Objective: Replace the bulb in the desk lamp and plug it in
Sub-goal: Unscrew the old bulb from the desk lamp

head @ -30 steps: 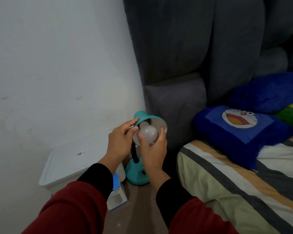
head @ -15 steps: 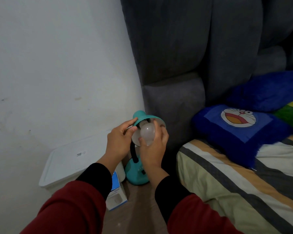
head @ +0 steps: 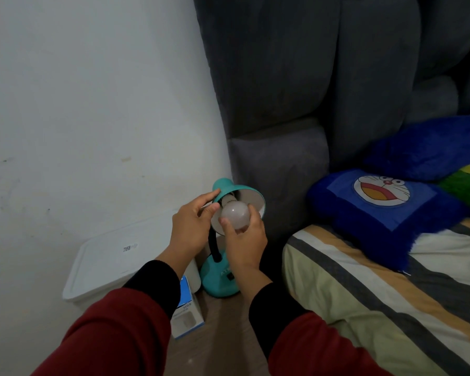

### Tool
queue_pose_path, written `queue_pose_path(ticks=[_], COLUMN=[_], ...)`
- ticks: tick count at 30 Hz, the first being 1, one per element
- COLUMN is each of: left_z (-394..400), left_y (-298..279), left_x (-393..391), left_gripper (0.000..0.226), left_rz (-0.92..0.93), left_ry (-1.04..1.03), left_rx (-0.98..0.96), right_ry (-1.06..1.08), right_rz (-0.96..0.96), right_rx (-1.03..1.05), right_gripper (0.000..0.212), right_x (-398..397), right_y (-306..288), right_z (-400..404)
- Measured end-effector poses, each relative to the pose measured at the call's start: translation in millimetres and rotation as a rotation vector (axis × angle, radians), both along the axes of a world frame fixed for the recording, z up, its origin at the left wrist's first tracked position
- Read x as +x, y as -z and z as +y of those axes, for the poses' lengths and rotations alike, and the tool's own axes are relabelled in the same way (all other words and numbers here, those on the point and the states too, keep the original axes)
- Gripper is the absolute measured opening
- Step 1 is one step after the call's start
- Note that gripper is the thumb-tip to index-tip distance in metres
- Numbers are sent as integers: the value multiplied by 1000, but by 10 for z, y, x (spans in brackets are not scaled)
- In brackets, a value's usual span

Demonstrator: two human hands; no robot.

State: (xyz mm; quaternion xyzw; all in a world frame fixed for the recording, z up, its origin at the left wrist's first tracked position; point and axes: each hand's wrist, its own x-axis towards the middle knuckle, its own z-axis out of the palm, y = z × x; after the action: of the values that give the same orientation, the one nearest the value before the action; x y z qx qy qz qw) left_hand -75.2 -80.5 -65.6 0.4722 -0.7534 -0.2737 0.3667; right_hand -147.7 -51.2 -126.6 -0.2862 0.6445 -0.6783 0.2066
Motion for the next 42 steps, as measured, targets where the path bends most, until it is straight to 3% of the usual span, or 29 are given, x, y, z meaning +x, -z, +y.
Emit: queue_pose_path(ticks=[3,6,8,13,17,24,28,32,37,42], left_z=[-1,-3,-4,-6,2,7,19,10,12,8], left_y=[5,12,12,4,5,5,-2,-7,-6,-11], left_x=[10,1,-6,2,-10,-15,-20,-9,-23,-9], left_gripper=[33,33,33,33,33,33,33,33,33,33], left_rz=[3,0,1,11,3,14,18,7,-6,-5], left_ry=[6,3,-5,0,0,-2,-8,-12,-9,0], left_rx=[2,1,-4,-5,-7,5,4,-6,-4,-11], right_ry=[-23,-11,-19,-46,-14,-40,-74,-59,-81,-80], right_rz=[94,-2,-41,118,-23,34,-77,-29,-129,-5], right_rx=[-26,-49,-28,-7,4,-18,-62,-81,-88,-62], right_gripper=[69,80,73,66,76,67,74,60,81,66], right_x=[-20,1,7,-56,-35,-97,-78,-59,-42,-65], right_y=[1,12,25,20,19,-19,-49,-27,-16,-25], right_z=[23,31,17,32,24,25,46,30,22,36])
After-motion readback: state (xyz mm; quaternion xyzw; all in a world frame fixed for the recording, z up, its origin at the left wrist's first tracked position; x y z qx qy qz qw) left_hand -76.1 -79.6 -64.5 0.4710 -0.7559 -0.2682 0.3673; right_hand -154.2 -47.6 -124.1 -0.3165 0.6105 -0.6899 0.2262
